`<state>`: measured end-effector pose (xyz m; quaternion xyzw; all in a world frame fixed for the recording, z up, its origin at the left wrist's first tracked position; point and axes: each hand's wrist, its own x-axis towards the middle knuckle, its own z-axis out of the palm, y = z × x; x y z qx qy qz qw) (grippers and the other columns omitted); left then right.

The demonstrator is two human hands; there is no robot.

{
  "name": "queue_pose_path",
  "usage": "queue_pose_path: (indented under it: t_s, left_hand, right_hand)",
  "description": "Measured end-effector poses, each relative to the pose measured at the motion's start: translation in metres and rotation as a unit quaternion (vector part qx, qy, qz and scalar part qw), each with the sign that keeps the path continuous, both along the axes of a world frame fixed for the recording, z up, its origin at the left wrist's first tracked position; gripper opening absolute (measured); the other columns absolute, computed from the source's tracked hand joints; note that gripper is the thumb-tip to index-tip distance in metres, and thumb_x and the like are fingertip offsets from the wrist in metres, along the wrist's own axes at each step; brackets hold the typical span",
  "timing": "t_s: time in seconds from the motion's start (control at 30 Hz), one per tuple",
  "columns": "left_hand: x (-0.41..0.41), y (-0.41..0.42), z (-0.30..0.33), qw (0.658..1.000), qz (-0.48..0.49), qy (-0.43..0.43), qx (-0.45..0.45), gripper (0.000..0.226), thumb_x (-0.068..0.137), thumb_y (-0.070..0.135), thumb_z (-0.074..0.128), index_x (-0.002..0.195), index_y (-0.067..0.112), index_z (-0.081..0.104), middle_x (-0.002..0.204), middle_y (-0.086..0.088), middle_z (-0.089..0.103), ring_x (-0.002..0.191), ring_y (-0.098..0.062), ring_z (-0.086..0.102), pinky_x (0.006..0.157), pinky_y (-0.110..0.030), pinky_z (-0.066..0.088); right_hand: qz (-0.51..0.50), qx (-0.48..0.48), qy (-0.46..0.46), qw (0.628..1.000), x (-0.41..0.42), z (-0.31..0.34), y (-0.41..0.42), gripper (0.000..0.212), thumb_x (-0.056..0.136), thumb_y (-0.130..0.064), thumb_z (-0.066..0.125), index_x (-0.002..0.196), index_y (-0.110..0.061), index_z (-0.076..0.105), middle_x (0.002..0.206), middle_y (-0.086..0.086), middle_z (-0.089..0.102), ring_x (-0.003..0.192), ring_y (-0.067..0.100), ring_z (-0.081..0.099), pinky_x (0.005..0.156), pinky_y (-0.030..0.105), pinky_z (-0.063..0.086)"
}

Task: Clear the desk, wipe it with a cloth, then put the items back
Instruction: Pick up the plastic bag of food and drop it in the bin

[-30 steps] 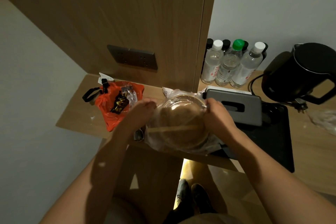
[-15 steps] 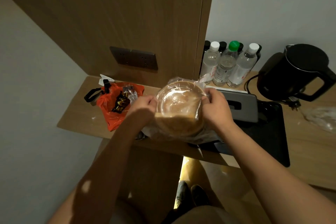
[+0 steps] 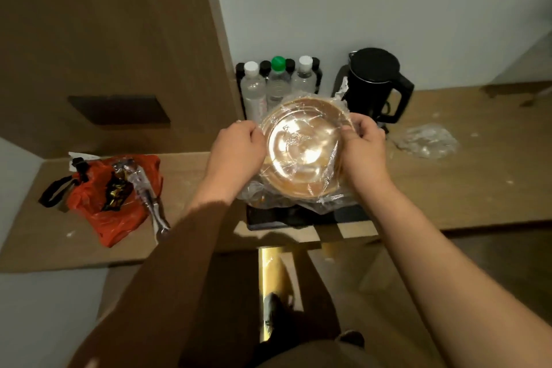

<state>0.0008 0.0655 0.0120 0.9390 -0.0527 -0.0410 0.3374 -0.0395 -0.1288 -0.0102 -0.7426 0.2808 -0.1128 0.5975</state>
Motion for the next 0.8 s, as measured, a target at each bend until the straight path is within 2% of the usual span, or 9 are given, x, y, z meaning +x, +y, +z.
queue_pose_path:
  t_s: [0.03, 0.07, 0.13, 0.2, 0.3, 0.43, 0.53, 0.7, 0.8]
  left_hand:
    - [-0.002, -0.015, 0.001, 1.0, -0.011, -0.005, 0.003, 0.033, 0.099, 0.021, 0.044, 0.07, 0.014, 0.059, 0.07, -0.006, 0.061, 0.071, -0.03, 0.059, 0.062, -0.038, 0.044]
    - [-0.005, -0.032, 0.002, 1.0, -0.023, -0.009, 0.007, 0.032, 0.098, 0.02, 0.045, 0.068, 0.014, 0.055, 0.068, -0.007, 0.059, 0.07, -0.031, 0.057, 0.06, -0.037, 0.041]
    - [-0.012, -0.067, 0.003, 0.998, -0.054, -0.011, 0.015, 0.033, 0.097, 0.02, 0.046, 0.064, 0.014, 0.05, 0.065, -0.005, 0.055, 0.069, -0.032, 0.054, 0.057, -0.036, 0.035]
    - [-0.023, -0.107, 0.005, 0.996, -0.092, -0.008, 0.018, 0.033, 0.097, 0.02, 0.046, 0.065, 0.014, 0.052, 0.065, -0.005, 0.055, 0.068, -0.031, 0.055, 0.056, -0.037, 0.035]
    - [-0.044, -0.171, 0.005, 0.989, -0.147, -0.008, 0.02, 0.032, 0.097, 0.021, 0.044, 0.07, 0.009, 0.057, 0.068, -0.008, 0.059, 0.07, -0.029, 0.058, 0.062, -0.041, 0.045]
    - [-0.08, -0.257, 0.001, 0.97, -0.239, -0.022, 0.032, 0.032, 0.097, 0.02, 0.043, 0.071, 0.006, 0.055, 0.07, -0.01, 0.058, 0.071, -0.03, 0.056, 0.062, -0.042, 0.045]
    - [-0.116, -0.32, -0.004, 0.955, -0.295, -0.024, 0.04, 0.03, 0.096, 0.018, 0.043, 0.07, 0.005, 0.052, 0.067, -0.01, 0.054, 0.069, -0.032, 0.052, 0.054, -0.037, 0.032]
    - [-0.185, -0.416, -0.012, 0.923, -0.383, -0.01, 0.041, 0.028, 0.094, 0.015, 0.043, 0.073, 0.002, 0.056, 0.07, -0.019, 0.061, 0.069, -0.037, 0.058, 0.055, -0.037, 0.038]
    - [-0.228, -0.467, -0.016, 0.9, -0.433, -0.005, 0.047, 0.029, 0.095, 0.015, 0.045, 0.068, 0.008, 0.052, 0.063, -0.012, 0.055, 0.067, -0.037, 0.055, 0.054, -0.035, 0.034]
  right_hand:
    - [-0.011, 0.015, -0.004, 1.0, -0.008, 0.001, -0.013, 0.017, 0.1, -0.029, 0.052, 0.114, -0.028, 0.062, 0.13, 0.0, 0.046, 0.101, 0.003, 0.054, 0.085, 0.013, 0.045]
    - [-0.024, 0.032, -0.007, 0.999, -0.017, 0.001, -0.026, 0.016, 0.099, -0.028, 0.053, 0.113, -0.028, 0.062, 0.131, 0.003, 0.049, 0.106, 0.011, 0.058, 0.093, 0.027, 0.05]
    - [-0.059, 0.059, -0.005, 0.996, -0.038, 0.002, -0.056, 0.016, 0.099, -0.025, 0.053, 0.113, -0.027, 0.061, 0.133, 0.006, 0.051, 0.111, 0.021, 0.06, 0.103, 0.046, 0.048]
    - [-0.106, 0.064, -0.005, 0.992, -0.062, 0.002, -0.089, 0.02, 0.099, -0.022, 0.051, 0.116, -0.024, 0.061, 0.134, 0.004, 0.047, 0.106, 0.016, 0.059, 0.101, 0.04, 0.048]
    - [-0.177, 0.044, -0.004, 0.983, -0.102, -0.004, -0.143, 0.024, 0.099, -0.019, 0.051, 0.121, -0.02, 0.061, 0.131, 0.0, 0.04, 0.093, -0.004, 0.048, 0.074, 0.006, 0.036]
    - [-0.253, 0.051, 0.002, 0.966, -0.165, -0.009, -0.209, 0.023, 0.101, -0.016, 0.049, 0.12, -0.022, 0.059, 0.128, -0.002, 0.036, 0.087, -0.01, 0.042, 0.059, -0.009, 0.028]
    - [-0.308, 0.043, 0.006, 0.95, -0.219, -0.014, -0.253, 0.027, 0.102, -0.018, 0.047, 0.126, -0.019, 0.057, 0.129, -0.003, 0.033, 0.086, -0.011, 0.042, 0.059, -0.011, 0.025]
    - [-0.388, 0.049, 0.005, 0.92, -0.308, -0.022, -0.318, 0.018, 0.103, -0.022, 0.046, 0.116, -0.029, 0.055, 0.125, -0.007, 0.035, 0.084, -0.02, 0.045, 0.065, -0.009, 0.028]
    - [-0.456, 0.042, 0.005, 0.889, -0.362, -0.022, -0.348, 0.016, 0.103, -0.021, 0.046, 0.112, -0.03, 0.055, 0.122, -0.008, 0.038, 0.085, -0.014, 0.047, 0.09, 0.013, 0.034]
